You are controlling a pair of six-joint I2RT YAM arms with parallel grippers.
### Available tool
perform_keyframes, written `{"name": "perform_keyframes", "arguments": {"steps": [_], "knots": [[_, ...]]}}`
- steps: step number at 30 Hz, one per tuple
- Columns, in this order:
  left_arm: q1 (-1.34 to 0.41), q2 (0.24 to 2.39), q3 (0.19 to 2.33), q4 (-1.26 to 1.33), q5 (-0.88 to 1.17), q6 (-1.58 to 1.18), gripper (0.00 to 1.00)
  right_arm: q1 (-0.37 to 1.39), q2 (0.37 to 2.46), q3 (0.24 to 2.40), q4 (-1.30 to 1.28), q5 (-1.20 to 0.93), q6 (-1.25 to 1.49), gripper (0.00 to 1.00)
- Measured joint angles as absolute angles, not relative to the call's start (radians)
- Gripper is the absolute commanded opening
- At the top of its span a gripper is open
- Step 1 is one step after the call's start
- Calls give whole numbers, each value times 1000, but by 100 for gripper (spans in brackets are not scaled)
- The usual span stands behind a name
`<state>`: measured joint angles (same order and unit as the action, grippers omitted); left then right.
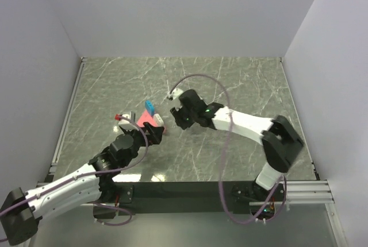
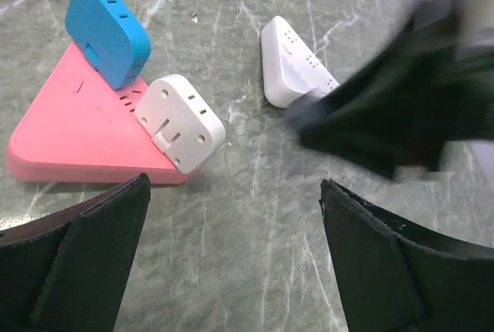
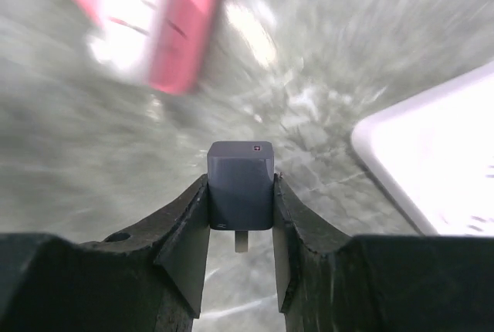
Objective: Insert the plug
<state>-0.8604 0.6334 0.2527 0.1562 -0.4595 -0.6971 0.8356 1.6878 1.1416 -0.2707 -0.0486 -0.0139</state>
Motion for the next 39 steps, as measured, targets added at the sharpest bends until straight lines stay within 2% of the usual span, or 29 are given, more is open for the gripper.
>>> {"name": "perform_keyframes", "arguments": {"steps": [6,10,17,26,29,34,39], "knots": [[-860,695,310,197,-450,-669,97,856,1243,953,-93,-135,-23,0],[-857,697,368,258,-422,-670,95,876,1101,845,10,-183,-38,0],[-856,703,378,384,-321,-712,93,920,1103,734,70,-162,-50,0],[-856,836,410,426,-189,-785,89,949,1106,726,134,-68,-54,0],[-856,855,410,434,-162,-799,84,962,1106,726,150,-44,-57,0],[-854,884,411,471,-126,-810,80,971,1106,726,167,-27,-62,0],[-847,934,422,513,-90,-826,61,979,1106,724,165,-14,-68,0]]}}
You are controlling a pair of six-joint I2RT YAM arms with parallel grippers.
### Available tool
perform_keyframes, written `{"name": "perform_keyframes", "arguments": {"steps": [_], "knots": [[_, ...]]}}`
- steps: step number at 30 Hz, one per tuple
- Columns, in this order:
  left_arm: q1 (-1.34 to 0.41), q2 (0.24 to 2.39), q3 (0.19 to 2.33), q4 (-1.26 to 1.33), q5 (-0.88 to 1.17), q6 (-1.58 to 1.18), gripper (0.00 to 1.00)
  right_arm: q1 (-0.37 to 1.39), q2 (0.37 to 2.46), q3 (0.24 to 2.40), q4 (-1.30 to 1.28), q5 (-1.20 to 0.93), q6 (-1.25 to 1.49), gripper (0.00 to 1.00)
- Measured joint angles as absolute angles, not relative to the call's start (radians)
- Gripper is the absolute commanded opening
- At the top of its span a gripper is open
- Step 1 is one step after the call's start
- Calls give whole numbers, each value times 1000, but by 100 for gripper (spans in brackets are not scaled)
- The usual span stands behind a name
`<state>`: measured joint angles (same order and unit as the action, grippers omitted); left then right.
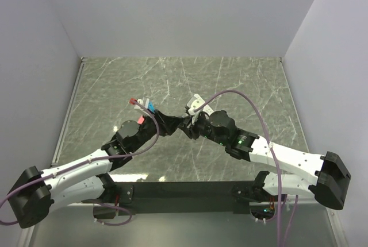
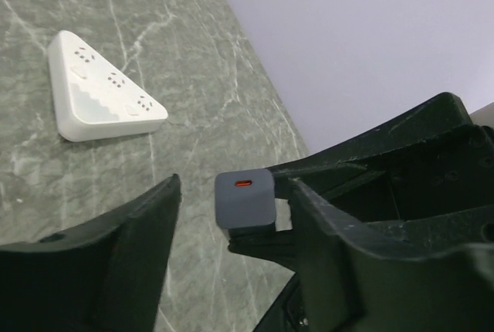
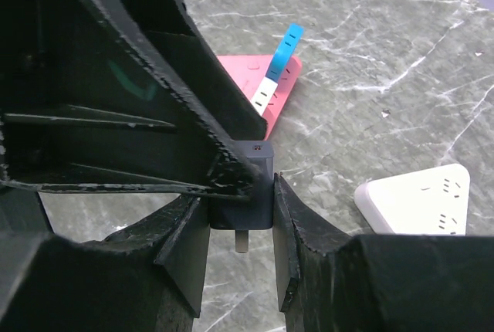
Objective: Insert the plug
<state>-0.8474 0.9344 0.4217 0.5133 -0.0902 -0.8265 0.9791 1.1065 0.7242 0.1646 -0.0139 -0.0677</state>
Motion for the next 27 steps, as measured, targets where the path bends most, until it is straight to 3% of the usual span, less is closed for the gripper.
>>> {"name": "perform_keyframes", "arguments": {"steps": [4,5,6,8,10,17,22,27], "knots": [[-846,965,429,534,-61,-833,48,982,1120,714,173,-8,-69,0],[-846,968,429,535,-54,-835,37,982,1129,714,176,-9,-70,0],[-844,971,429,530,-58,-831,19,983,1140,714,182,-7,-72,0],[-838,983,430,529,-54,-829,1,983,1151,714,183,0,-73,1],[-837,994,434,522,-54,-826,1,983,1169,715,186,12,-76,6],[-834,984,441,503,-66,-740,1,984,1182,733,170,19,-71,49],[-802,961,447,508,-59,-659,1,984,1156,746,154,18,-67,67],[-732,964,447,506,-45,-609,1,984,1098,747,104,19,-66,72]]}}
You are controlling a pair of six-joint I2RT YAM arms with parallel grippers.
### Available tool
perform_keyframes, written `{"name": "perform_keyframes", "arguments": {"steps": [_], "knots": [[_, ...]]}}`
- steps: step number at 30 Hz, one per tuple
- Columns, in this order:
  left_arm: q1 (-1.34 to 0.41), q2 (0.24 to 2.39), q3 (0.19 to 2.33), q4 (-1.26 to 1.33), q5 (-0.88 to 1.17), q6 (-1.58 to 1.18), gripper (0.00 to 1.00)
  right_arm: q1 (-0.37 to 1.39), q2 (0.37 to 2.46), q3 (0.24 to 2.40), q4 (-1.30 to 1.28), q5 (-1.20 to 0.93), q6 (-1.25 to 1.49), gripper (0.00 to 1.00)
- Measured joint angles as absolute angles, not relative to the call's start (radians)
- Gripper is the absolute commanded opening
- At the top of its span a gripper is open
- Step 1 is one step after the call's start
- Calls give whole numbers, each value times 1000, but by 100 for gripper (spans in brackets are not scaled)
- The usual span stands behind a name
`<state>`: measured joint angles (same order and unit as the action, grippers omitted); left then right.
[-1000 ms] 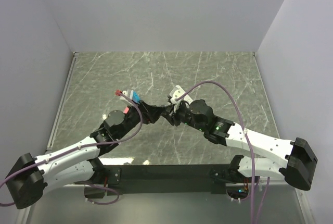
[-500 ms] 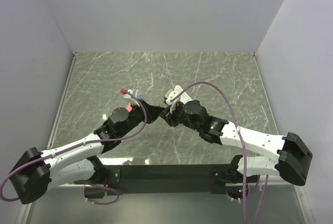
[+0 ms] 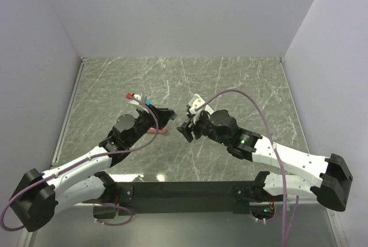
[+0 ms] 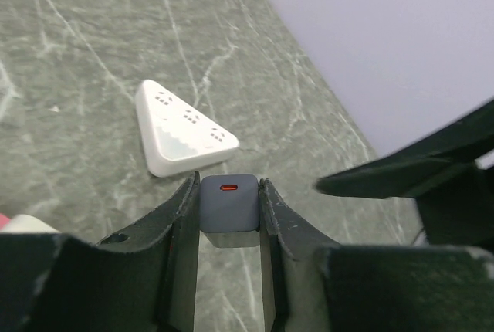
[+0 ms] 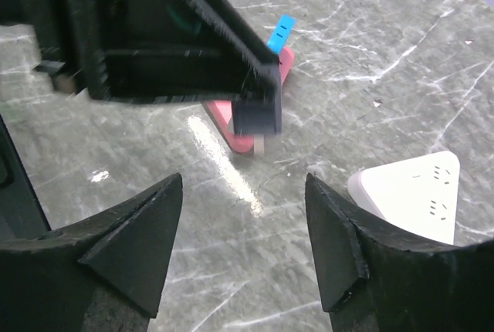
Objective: Insert the plug
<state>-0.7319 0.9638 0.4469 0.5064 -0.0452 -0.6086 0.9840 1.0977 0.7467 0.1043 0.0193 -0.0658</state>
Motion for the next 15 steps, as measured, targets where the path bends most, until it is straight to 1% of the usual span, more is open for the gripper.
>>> {"name": "perform_keyframes", "arguments": {"steps": [4,9,13,15], "knots": [[-701,957,447,497,-39,-574,1,984,1037,747,75,28,-59,77],[-695,920,447,493,-23,-531,1,950,978,762,58,34,-4,77],[-695,925,445,489,-21,-496,1,889,1007,850,14,44,61,75],[-703,942,445,483,-32,-483,1,871,1012,861,22,43,79,76]]}}
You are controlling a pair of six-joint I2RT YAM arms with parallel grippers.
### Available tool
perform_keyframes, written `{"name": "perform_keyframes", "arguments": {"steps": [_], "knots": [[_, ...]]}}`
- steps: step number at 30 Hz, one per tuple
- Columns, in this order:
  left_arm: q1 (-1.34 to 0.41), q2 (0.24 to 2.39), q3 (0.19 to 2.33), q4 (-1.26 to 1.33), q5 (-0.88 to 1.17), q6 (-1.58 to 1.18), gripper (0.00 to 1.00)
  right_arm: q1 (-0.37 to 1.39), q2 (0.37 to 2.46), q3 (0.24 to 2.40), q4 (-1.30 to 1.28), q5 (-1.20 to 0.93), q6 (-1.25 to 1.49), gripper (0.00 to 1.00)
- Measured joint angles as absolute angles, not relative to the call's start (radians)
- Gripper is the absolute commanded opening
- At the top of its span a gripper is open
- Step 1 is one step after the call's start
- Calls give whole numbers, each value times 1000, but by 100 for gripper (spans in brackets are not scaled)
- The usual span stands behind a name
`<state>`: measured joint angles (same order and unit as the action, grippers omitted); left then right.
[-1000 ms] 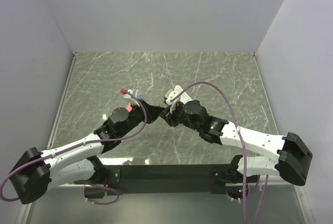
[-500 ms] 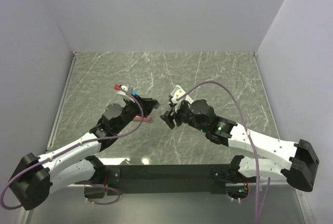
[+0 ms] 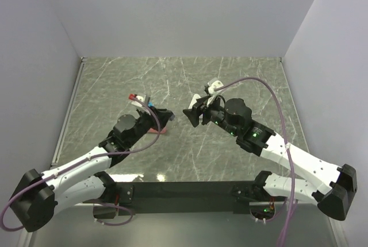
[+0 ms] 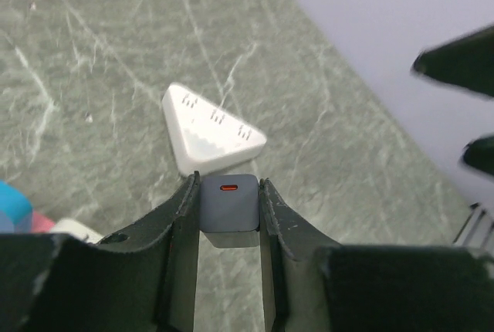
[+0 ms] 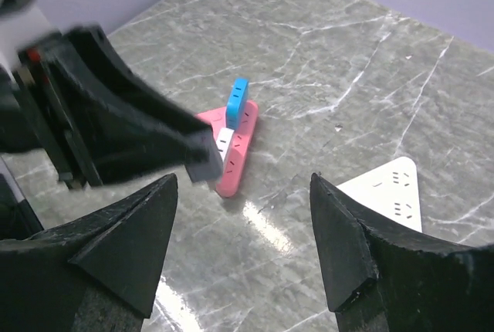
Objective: Insert the plug
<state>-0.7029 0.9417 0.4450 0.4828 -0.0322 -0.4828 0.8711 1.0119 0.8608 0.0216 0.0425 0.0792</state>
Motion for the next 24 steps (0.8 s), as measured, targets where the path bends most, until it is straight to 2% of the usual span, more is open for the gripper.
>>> {"name": "perform_keyframes", "arguments": {"steps": [8,14,19,24], "knots": [[-864,1002,445,403,-142,-426,1,780,1098,862,19,3,148,74],[-865,1100,465,410,-157,-406,1,770,1135,859,-47,31,205,71],[-862,1220,621,287,-136,-395,1,770,1065,783,-53,59,210,70],[-862,1201,657,260,-129,-373,1,773,1070,779,-71,62,200,67]]}}
